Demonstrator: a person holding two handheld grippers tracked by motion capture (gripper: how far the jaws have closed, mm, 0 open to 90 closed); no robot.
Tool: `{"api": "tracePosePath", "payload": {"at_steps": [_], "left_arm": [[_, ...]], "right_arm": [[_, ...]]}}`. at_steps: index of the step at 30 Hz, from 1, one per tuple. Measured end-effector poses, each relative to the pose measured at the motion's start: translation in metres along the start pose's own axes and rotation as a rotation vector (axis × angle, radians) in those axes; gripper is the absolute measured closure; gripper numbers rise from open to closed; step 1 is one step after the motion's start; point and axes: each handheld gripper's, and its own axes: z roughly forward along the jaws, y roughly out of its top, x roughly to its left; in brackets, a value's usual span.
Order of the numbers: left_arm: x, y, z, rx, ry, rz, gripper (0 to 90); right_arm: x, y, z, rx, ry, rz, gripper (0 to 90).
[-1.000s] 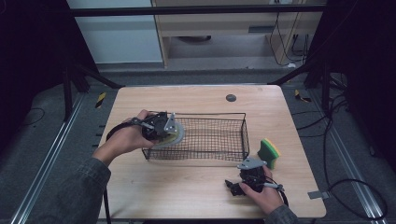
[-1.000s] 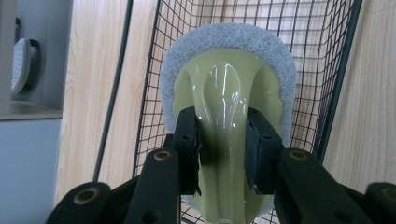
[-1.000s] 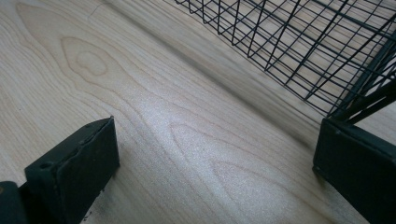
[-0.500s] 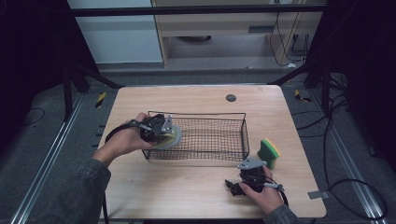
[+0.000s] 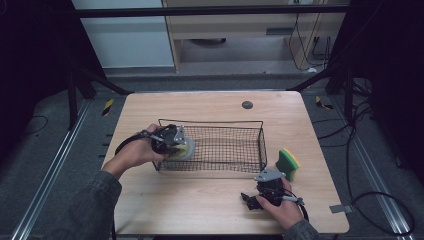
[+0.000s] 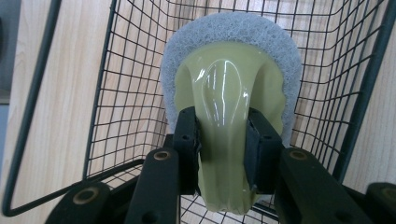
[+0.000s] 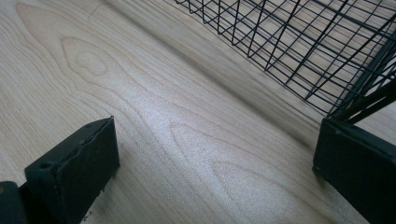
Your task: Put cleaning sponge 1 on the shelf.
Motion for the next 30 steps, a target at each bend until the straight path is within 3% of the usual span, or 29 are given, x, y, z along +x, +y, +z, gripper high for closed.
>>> {"api": "tracePosePath", "payload": {"at_steps": [20,30], "left_arm": [[-0.001,0.009,0.017,0.002,-0.073,-0.037,67.5],[-0.001,0.009,0.020,0.004,-0.081,-0.037,65.8]], "right_arm": [[0.000,0.000,0.000,0.000,0.000,0.000,0.4],[0.000,0.000,0.000,0.000,0.000,0.000,0.5]]}}
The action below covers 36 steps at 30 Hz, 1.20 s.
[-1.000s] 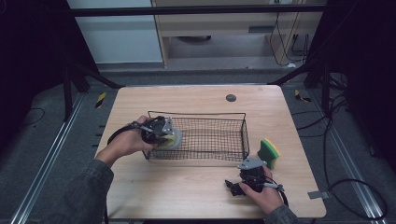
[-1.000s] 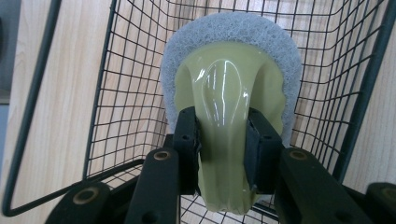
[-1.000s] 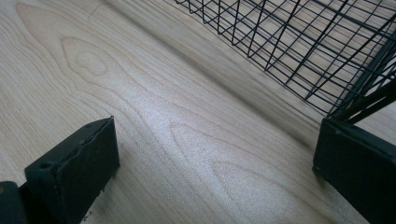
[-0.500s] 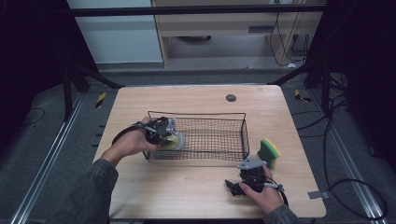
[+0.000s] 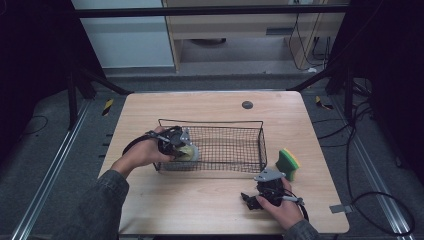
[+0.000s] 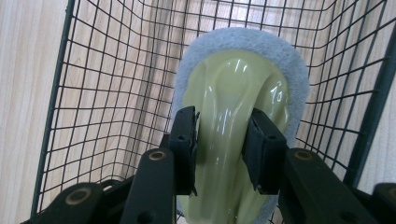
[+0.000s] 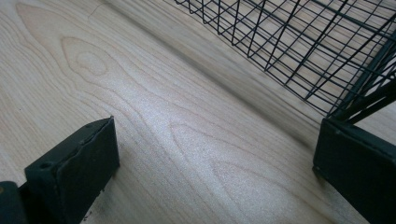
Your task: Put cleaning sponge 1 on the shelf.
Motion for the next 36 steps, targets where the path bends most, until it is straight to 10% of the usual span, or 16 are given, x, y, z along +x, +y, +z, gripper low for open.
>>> {"api": "tracePosePath", "payload": {"at_steps": [36], "left_arm": [[0.001,-0.002,-0.015,-0.083,0.033,-0.062,62.8]], "right_arm": [[0.000,0.000,0.000,0.000,0.001,0.002,0.5]]}}
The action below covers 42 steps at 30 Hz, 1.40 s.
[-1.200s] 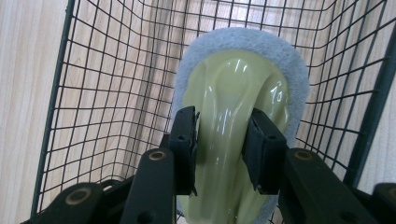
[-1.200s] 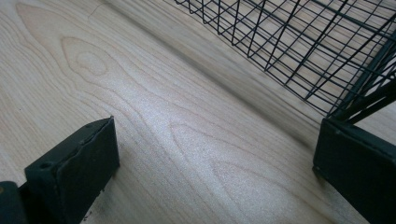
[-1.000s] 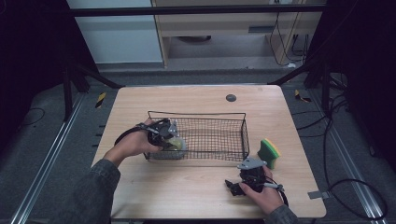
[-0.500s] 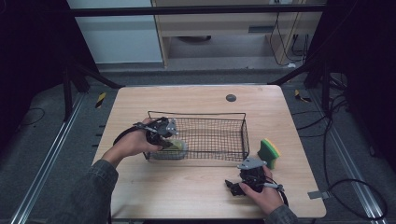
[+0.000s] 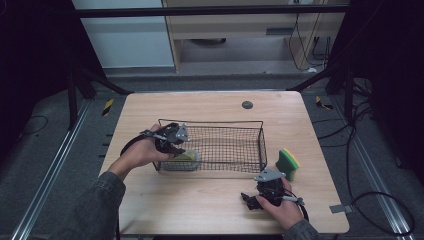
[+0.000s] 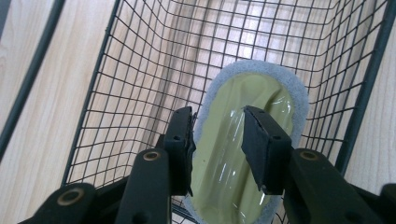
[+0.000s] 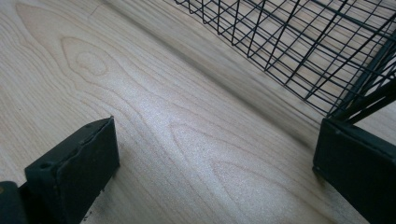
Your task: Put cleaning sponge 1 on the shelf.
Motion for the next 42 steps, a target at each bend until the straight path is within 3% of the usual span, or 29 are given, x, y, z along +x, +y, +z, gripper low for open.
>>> {"api": "tracePosePath", "payload": {"at_steps": [13,18,20,23,26,29,31,33,36,40,42], "left_arm": [[-0.002,0.003,-0.009,-0.042,0.050,-0.018,67.8],[-0.003,0.002,-0.017,-0.094,0.093,-0.075,67.2],[-0.006,0.002,-0.020,-0.123,0.119,-0.104,60.9],[-0.012,0.000,-0.025,-0.167,0.176,-0.174,46.0],[-0.016,-0.005,-0.029,-0.211,0.227,-0.272,28.2],[-0.018,-0.012,-0.036,-0.251,0.256,-0.361,18.8],[-0.021,-0.019,-0.038,-0.273,0.272,-0.400,13.2],[-0.025,-0.027,-0.040,-0.288,0.280,-0.429,10.3],[-0.031,-0.044,-0.042,-0.328,0.280,-0.524,7.9],[-0.048,-0.074,-0.045,-0.405,0.315,-0.666,6.0],[-0.060,-0.092,-0.043,-0.408,0.340,-0.724,5.8]], "right_arm": [[0.000,0.000,0.000,0.000,0.000,-0.001,0.5],[0.000,0.000,0.000,0.002,-0.001,-0.001,0.5],[0.000,0.000,0.000,0.002,-0.001,0.000,0.5],[0.000,0.000,0.000,0.002,-0.002,0.001,0.5],[0.000,0.000,0.000,0.000,-0.003,0.003,0.5],[0.001,0.000,0.000,0.006,-0.006,0.006,0.8],[0.001,0.002,-0.001,0.020,-0.011,0.012,1.4],[0.001,0.004,-0.001,0.034,-0.012,0.012,2.5],[0.000,0.006,-0.002,0.054,-0.012,0.011,5.2],[0.001,0.010,-0.007,0.080,-0.014,0.000,10.3],[0.004,0.012,-0.013,0.080,-0.021,-0.009,11.5]]}}
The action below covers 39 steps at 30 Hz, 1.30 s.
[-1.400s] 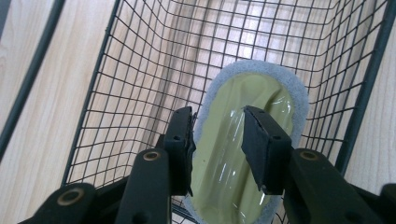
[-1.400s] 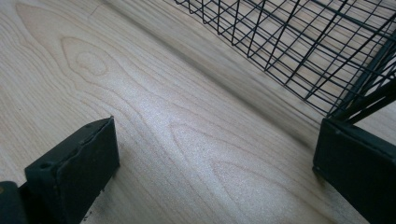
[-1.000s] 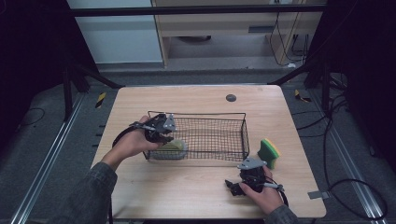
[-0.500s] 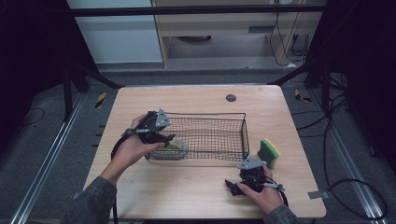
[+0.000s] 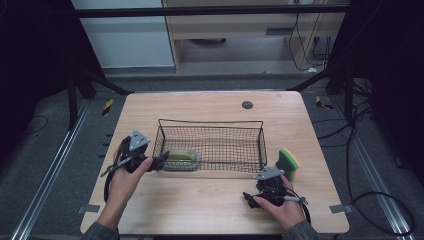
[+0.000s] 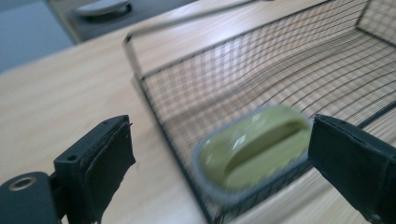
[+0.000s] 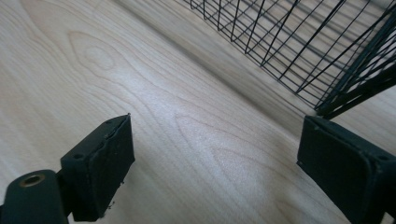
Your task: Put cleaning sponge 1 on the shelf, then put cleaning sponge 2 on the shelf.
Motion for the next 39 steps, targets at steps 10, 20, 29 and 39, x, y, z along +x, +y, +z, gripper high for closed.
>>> {"api": "tracePosePath", "payload": {"at_steps": [10,20,29,39], "left_arm": [[0.015,-0.049,-0.005,0.093,0.063,-0.027,5.3],[0.018,-0.066,0.004,0.168,0.052,-0.053,4.9],[0.022,-0.071,0.010,0.203,0.036,-0.076,5.1],[0.020,-0.075,0.017,0.230,-0.005,-0.061,5.2]], "right_arm": [[0.013,0.019,-0.046,-0.039,-0.016,-0.008,13.0],[-0.033,0.053,-0.107,-0.061,-0.136,0.024,19.0],[-0.081,0.068,-0.122,0.037,-0.171,0.078,26.6],[-0.095,0.067,-0.103,0.151,-0.192,0.087,30.4]]}}
